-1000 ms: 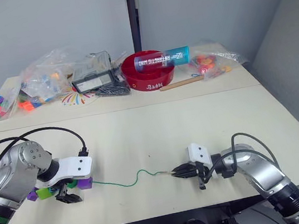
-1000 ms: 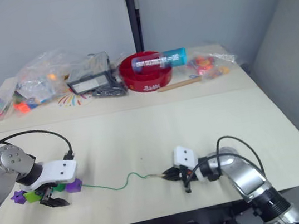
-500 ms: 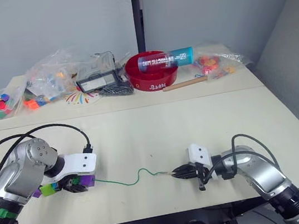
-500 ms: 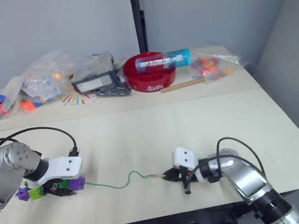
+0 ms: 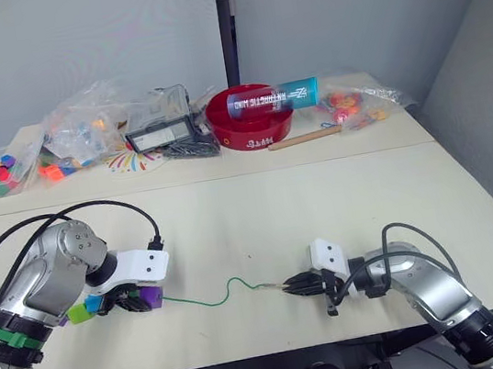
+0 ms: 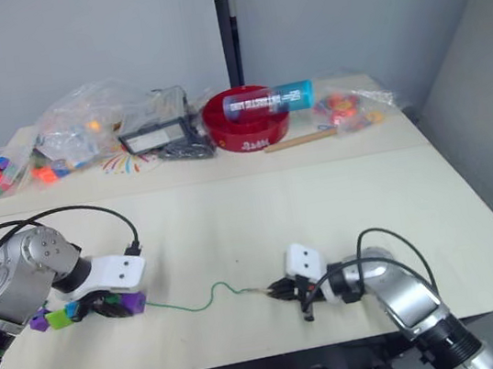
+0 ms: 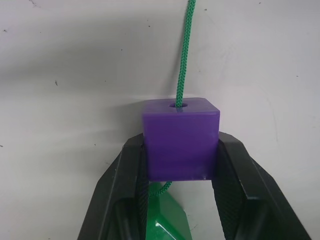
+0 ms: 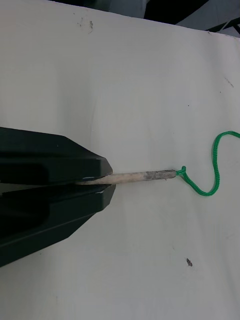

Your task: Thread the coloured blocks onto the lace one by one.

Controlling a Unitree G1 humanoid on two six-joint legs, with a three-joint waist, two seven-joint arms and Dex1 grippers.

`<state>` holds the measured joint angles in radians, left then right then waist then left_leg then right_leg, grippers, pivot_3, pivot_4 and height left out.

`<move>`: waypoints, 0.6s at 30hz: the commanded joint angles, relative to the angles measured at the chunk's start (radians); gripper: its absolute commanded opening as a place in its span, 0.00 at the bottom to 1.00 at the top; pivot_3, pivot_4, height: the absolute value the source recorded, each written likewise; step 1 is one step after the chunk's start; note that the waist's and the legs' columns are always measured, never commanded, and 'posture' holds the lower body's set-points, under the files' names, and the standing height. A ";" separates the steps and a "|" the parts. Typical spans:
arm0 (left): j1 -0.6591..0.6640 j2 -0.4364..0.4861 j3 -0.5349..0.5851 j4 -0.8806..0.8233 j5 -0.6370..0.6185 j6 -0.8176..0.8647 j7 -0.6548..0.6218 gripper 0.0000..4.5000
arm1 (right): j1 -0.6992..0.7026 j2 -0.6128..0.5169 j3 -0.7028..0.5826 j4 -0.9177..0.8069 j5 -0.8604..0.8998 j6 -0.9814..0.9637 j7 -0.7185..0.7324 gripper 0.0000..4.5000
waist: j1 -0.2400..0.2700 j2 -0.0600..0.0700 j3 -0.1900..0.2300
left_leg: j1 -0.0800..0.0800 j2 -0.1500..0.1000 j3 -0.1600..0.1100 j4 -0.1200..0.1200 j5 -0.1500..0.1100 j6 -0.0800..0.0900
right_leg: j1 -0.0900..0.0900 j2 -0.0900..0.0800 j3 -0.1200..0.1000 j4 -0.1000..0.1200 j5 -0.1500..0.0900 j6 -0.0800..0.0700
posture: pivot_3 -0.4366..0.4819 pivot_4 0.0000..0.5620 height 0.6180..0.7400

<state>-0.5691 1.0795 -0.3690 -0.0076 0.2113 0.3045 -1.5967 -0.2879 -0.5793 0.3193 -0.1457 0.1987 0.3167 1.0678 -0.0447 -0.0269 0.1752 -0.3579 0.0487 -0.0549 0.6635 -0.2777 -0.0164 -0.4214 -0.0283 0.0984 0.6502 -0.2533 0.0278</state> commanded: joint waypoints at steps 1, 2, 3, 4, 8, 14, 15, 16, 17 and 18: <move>0.051 0.035 0.001 0.033 0.006 -0.021 0.002 0.26 | 0.011 -0.073 -0.043 0.059 -0.027 -0.073 0.031 0.00 | -0.001 0.000 0.000 | 0.000 0.000 0.000 0.000 0.000 0.000 | 0.000 0.000 0.000 0.000 0.000 0.000 | 0.48 0.27 1.00; 0.065 0.050 0.010 0.052 0.012 -0.038 0.013 0.26 | 0.010 -0.107 -0.057 0.095 -0.036 -0.102 0.044 0.00 | -0.002 0.000 0.000 | 0.000 0.000 0.000 0.000 0.000 0.000 | 0.000 0.000 0.000 0.000 0.000 0.000 | 0.48 0.27 1.00; 0.079 0.065 0.017 0.072 0.017 -0.060 0.023 0.26 | 0.010 -0.135 -0.070 0.124 -0.038 -0.127 0.058 0.00 | -0.002 0.000 0.000 | 0.001 0.000 0.001 0.000 0.000 0.000 | 0.001 0.000 0.000 0.000 0.000 0.000 | 0.48 0.27 1.00; 0.090 0.076 0.024 0.089 0.020 -0.079 0.033 0.26 | 0.011 -0.156 -0.080 0.145 -0.036 -0.146 0.069 0.00 | -0.003 0.001 0.000 | 0.002 0.000 0.001 0.000 0.000 0.000 | 0.002 0.000 0.001 0.000 0.000 0.000 | 0.48 0.27 1.00; 0.126 0.110 0.049 0.177 0.031 -0.156 0.078 0.26 | 0.027 -0.218 -0.109 0.203 -0.030 -0.204 0.103 0.00 | -0.007 0.002 -0.002 | 0.006 0.000 0.001 0.000 0.000 0.001 | 0.005 0.000 0.001 0.001 0.000 0.000 | 0.48 0.27 1.00; 0.171 0.128 0.085 0.251 0.032 -0.219 0.127 0.26 | 0.040 -0.233 -0.138 0.224 -0.021 -0.233 0.115 0.00 | -0.028 0.003 -0.002 | 0.016 0.001 0.002 -0.001 -0.001 0.001 | 0.020 0.002 0.002 0.002 -0.007 0.005 | 0.48 0.27 1.00; 0.185 0.137 0.094 0.260 0.028 -0.228 0.131 0.26 | 0.038 -0.229 -0.135 0.222 -0.023 -0.232 0.115 0.00 | -0.030 0.003 -0.002 | 0.018 0.001 0.002 -0.001 -0.001 0.001 | 0.019 0.002 0.004 0.004 -0.007 0.005 | 0.48 0.27 1.00; 0.198 0.145 0.102 0.266 0.027 -0.236 0.135 0.26 | 0.039 -0.226 -0.133 0.219 -0.024 -0.232 0.115 0.00 | -0.033 0.003 -0.002 | 0.021 0.001 0.004 -0.001 -0.001 0.001 | 0.020 0.003 0.007 0.007 -0.008 0.004 | 0.48 0.27 1.00; 0.208 0.149 0.107 0.266 0.027 -0.240 0.138 0.26 | 0.041 -0.226 -0.133 0.220 -0.025 -0.235 0.116 0.00 | -0.036 0.003 -0.002 | 0.022 0.001 0.005 -0.001 -0.001 0.001 | 0.019 0.004 0.008 0.009 -0.008 0.004 | 0.48 0.27 1.00; 0.221 0.159 0.115 0.278 0.027 -0.254 0.145 0.26 | 0.040 -0.223 -0.129 0.220 -0.026 -0.234 0.117 0.00 | -0.041 0.003 -0.002 | 0.022 0.001 0.005 -0.002 -0.001 0.001 | 0.019 0.004 0.009 0.010 -0.009 0.004 | 0.48 0.27 1.00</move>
<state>-0.3906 1.1885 -0.2428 0.1871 0.1895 0.0551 -1.4681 -0.2622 -0.7918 0.1882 0.0581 0.1999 0.0759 1.1781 -0.0854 -0.0237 0.1728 -0.3350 0.0497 -0.0500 0.6618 -0.2783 -0.0151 -0.4025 -0.0235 0.1079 0.6623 -0.2623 0.0310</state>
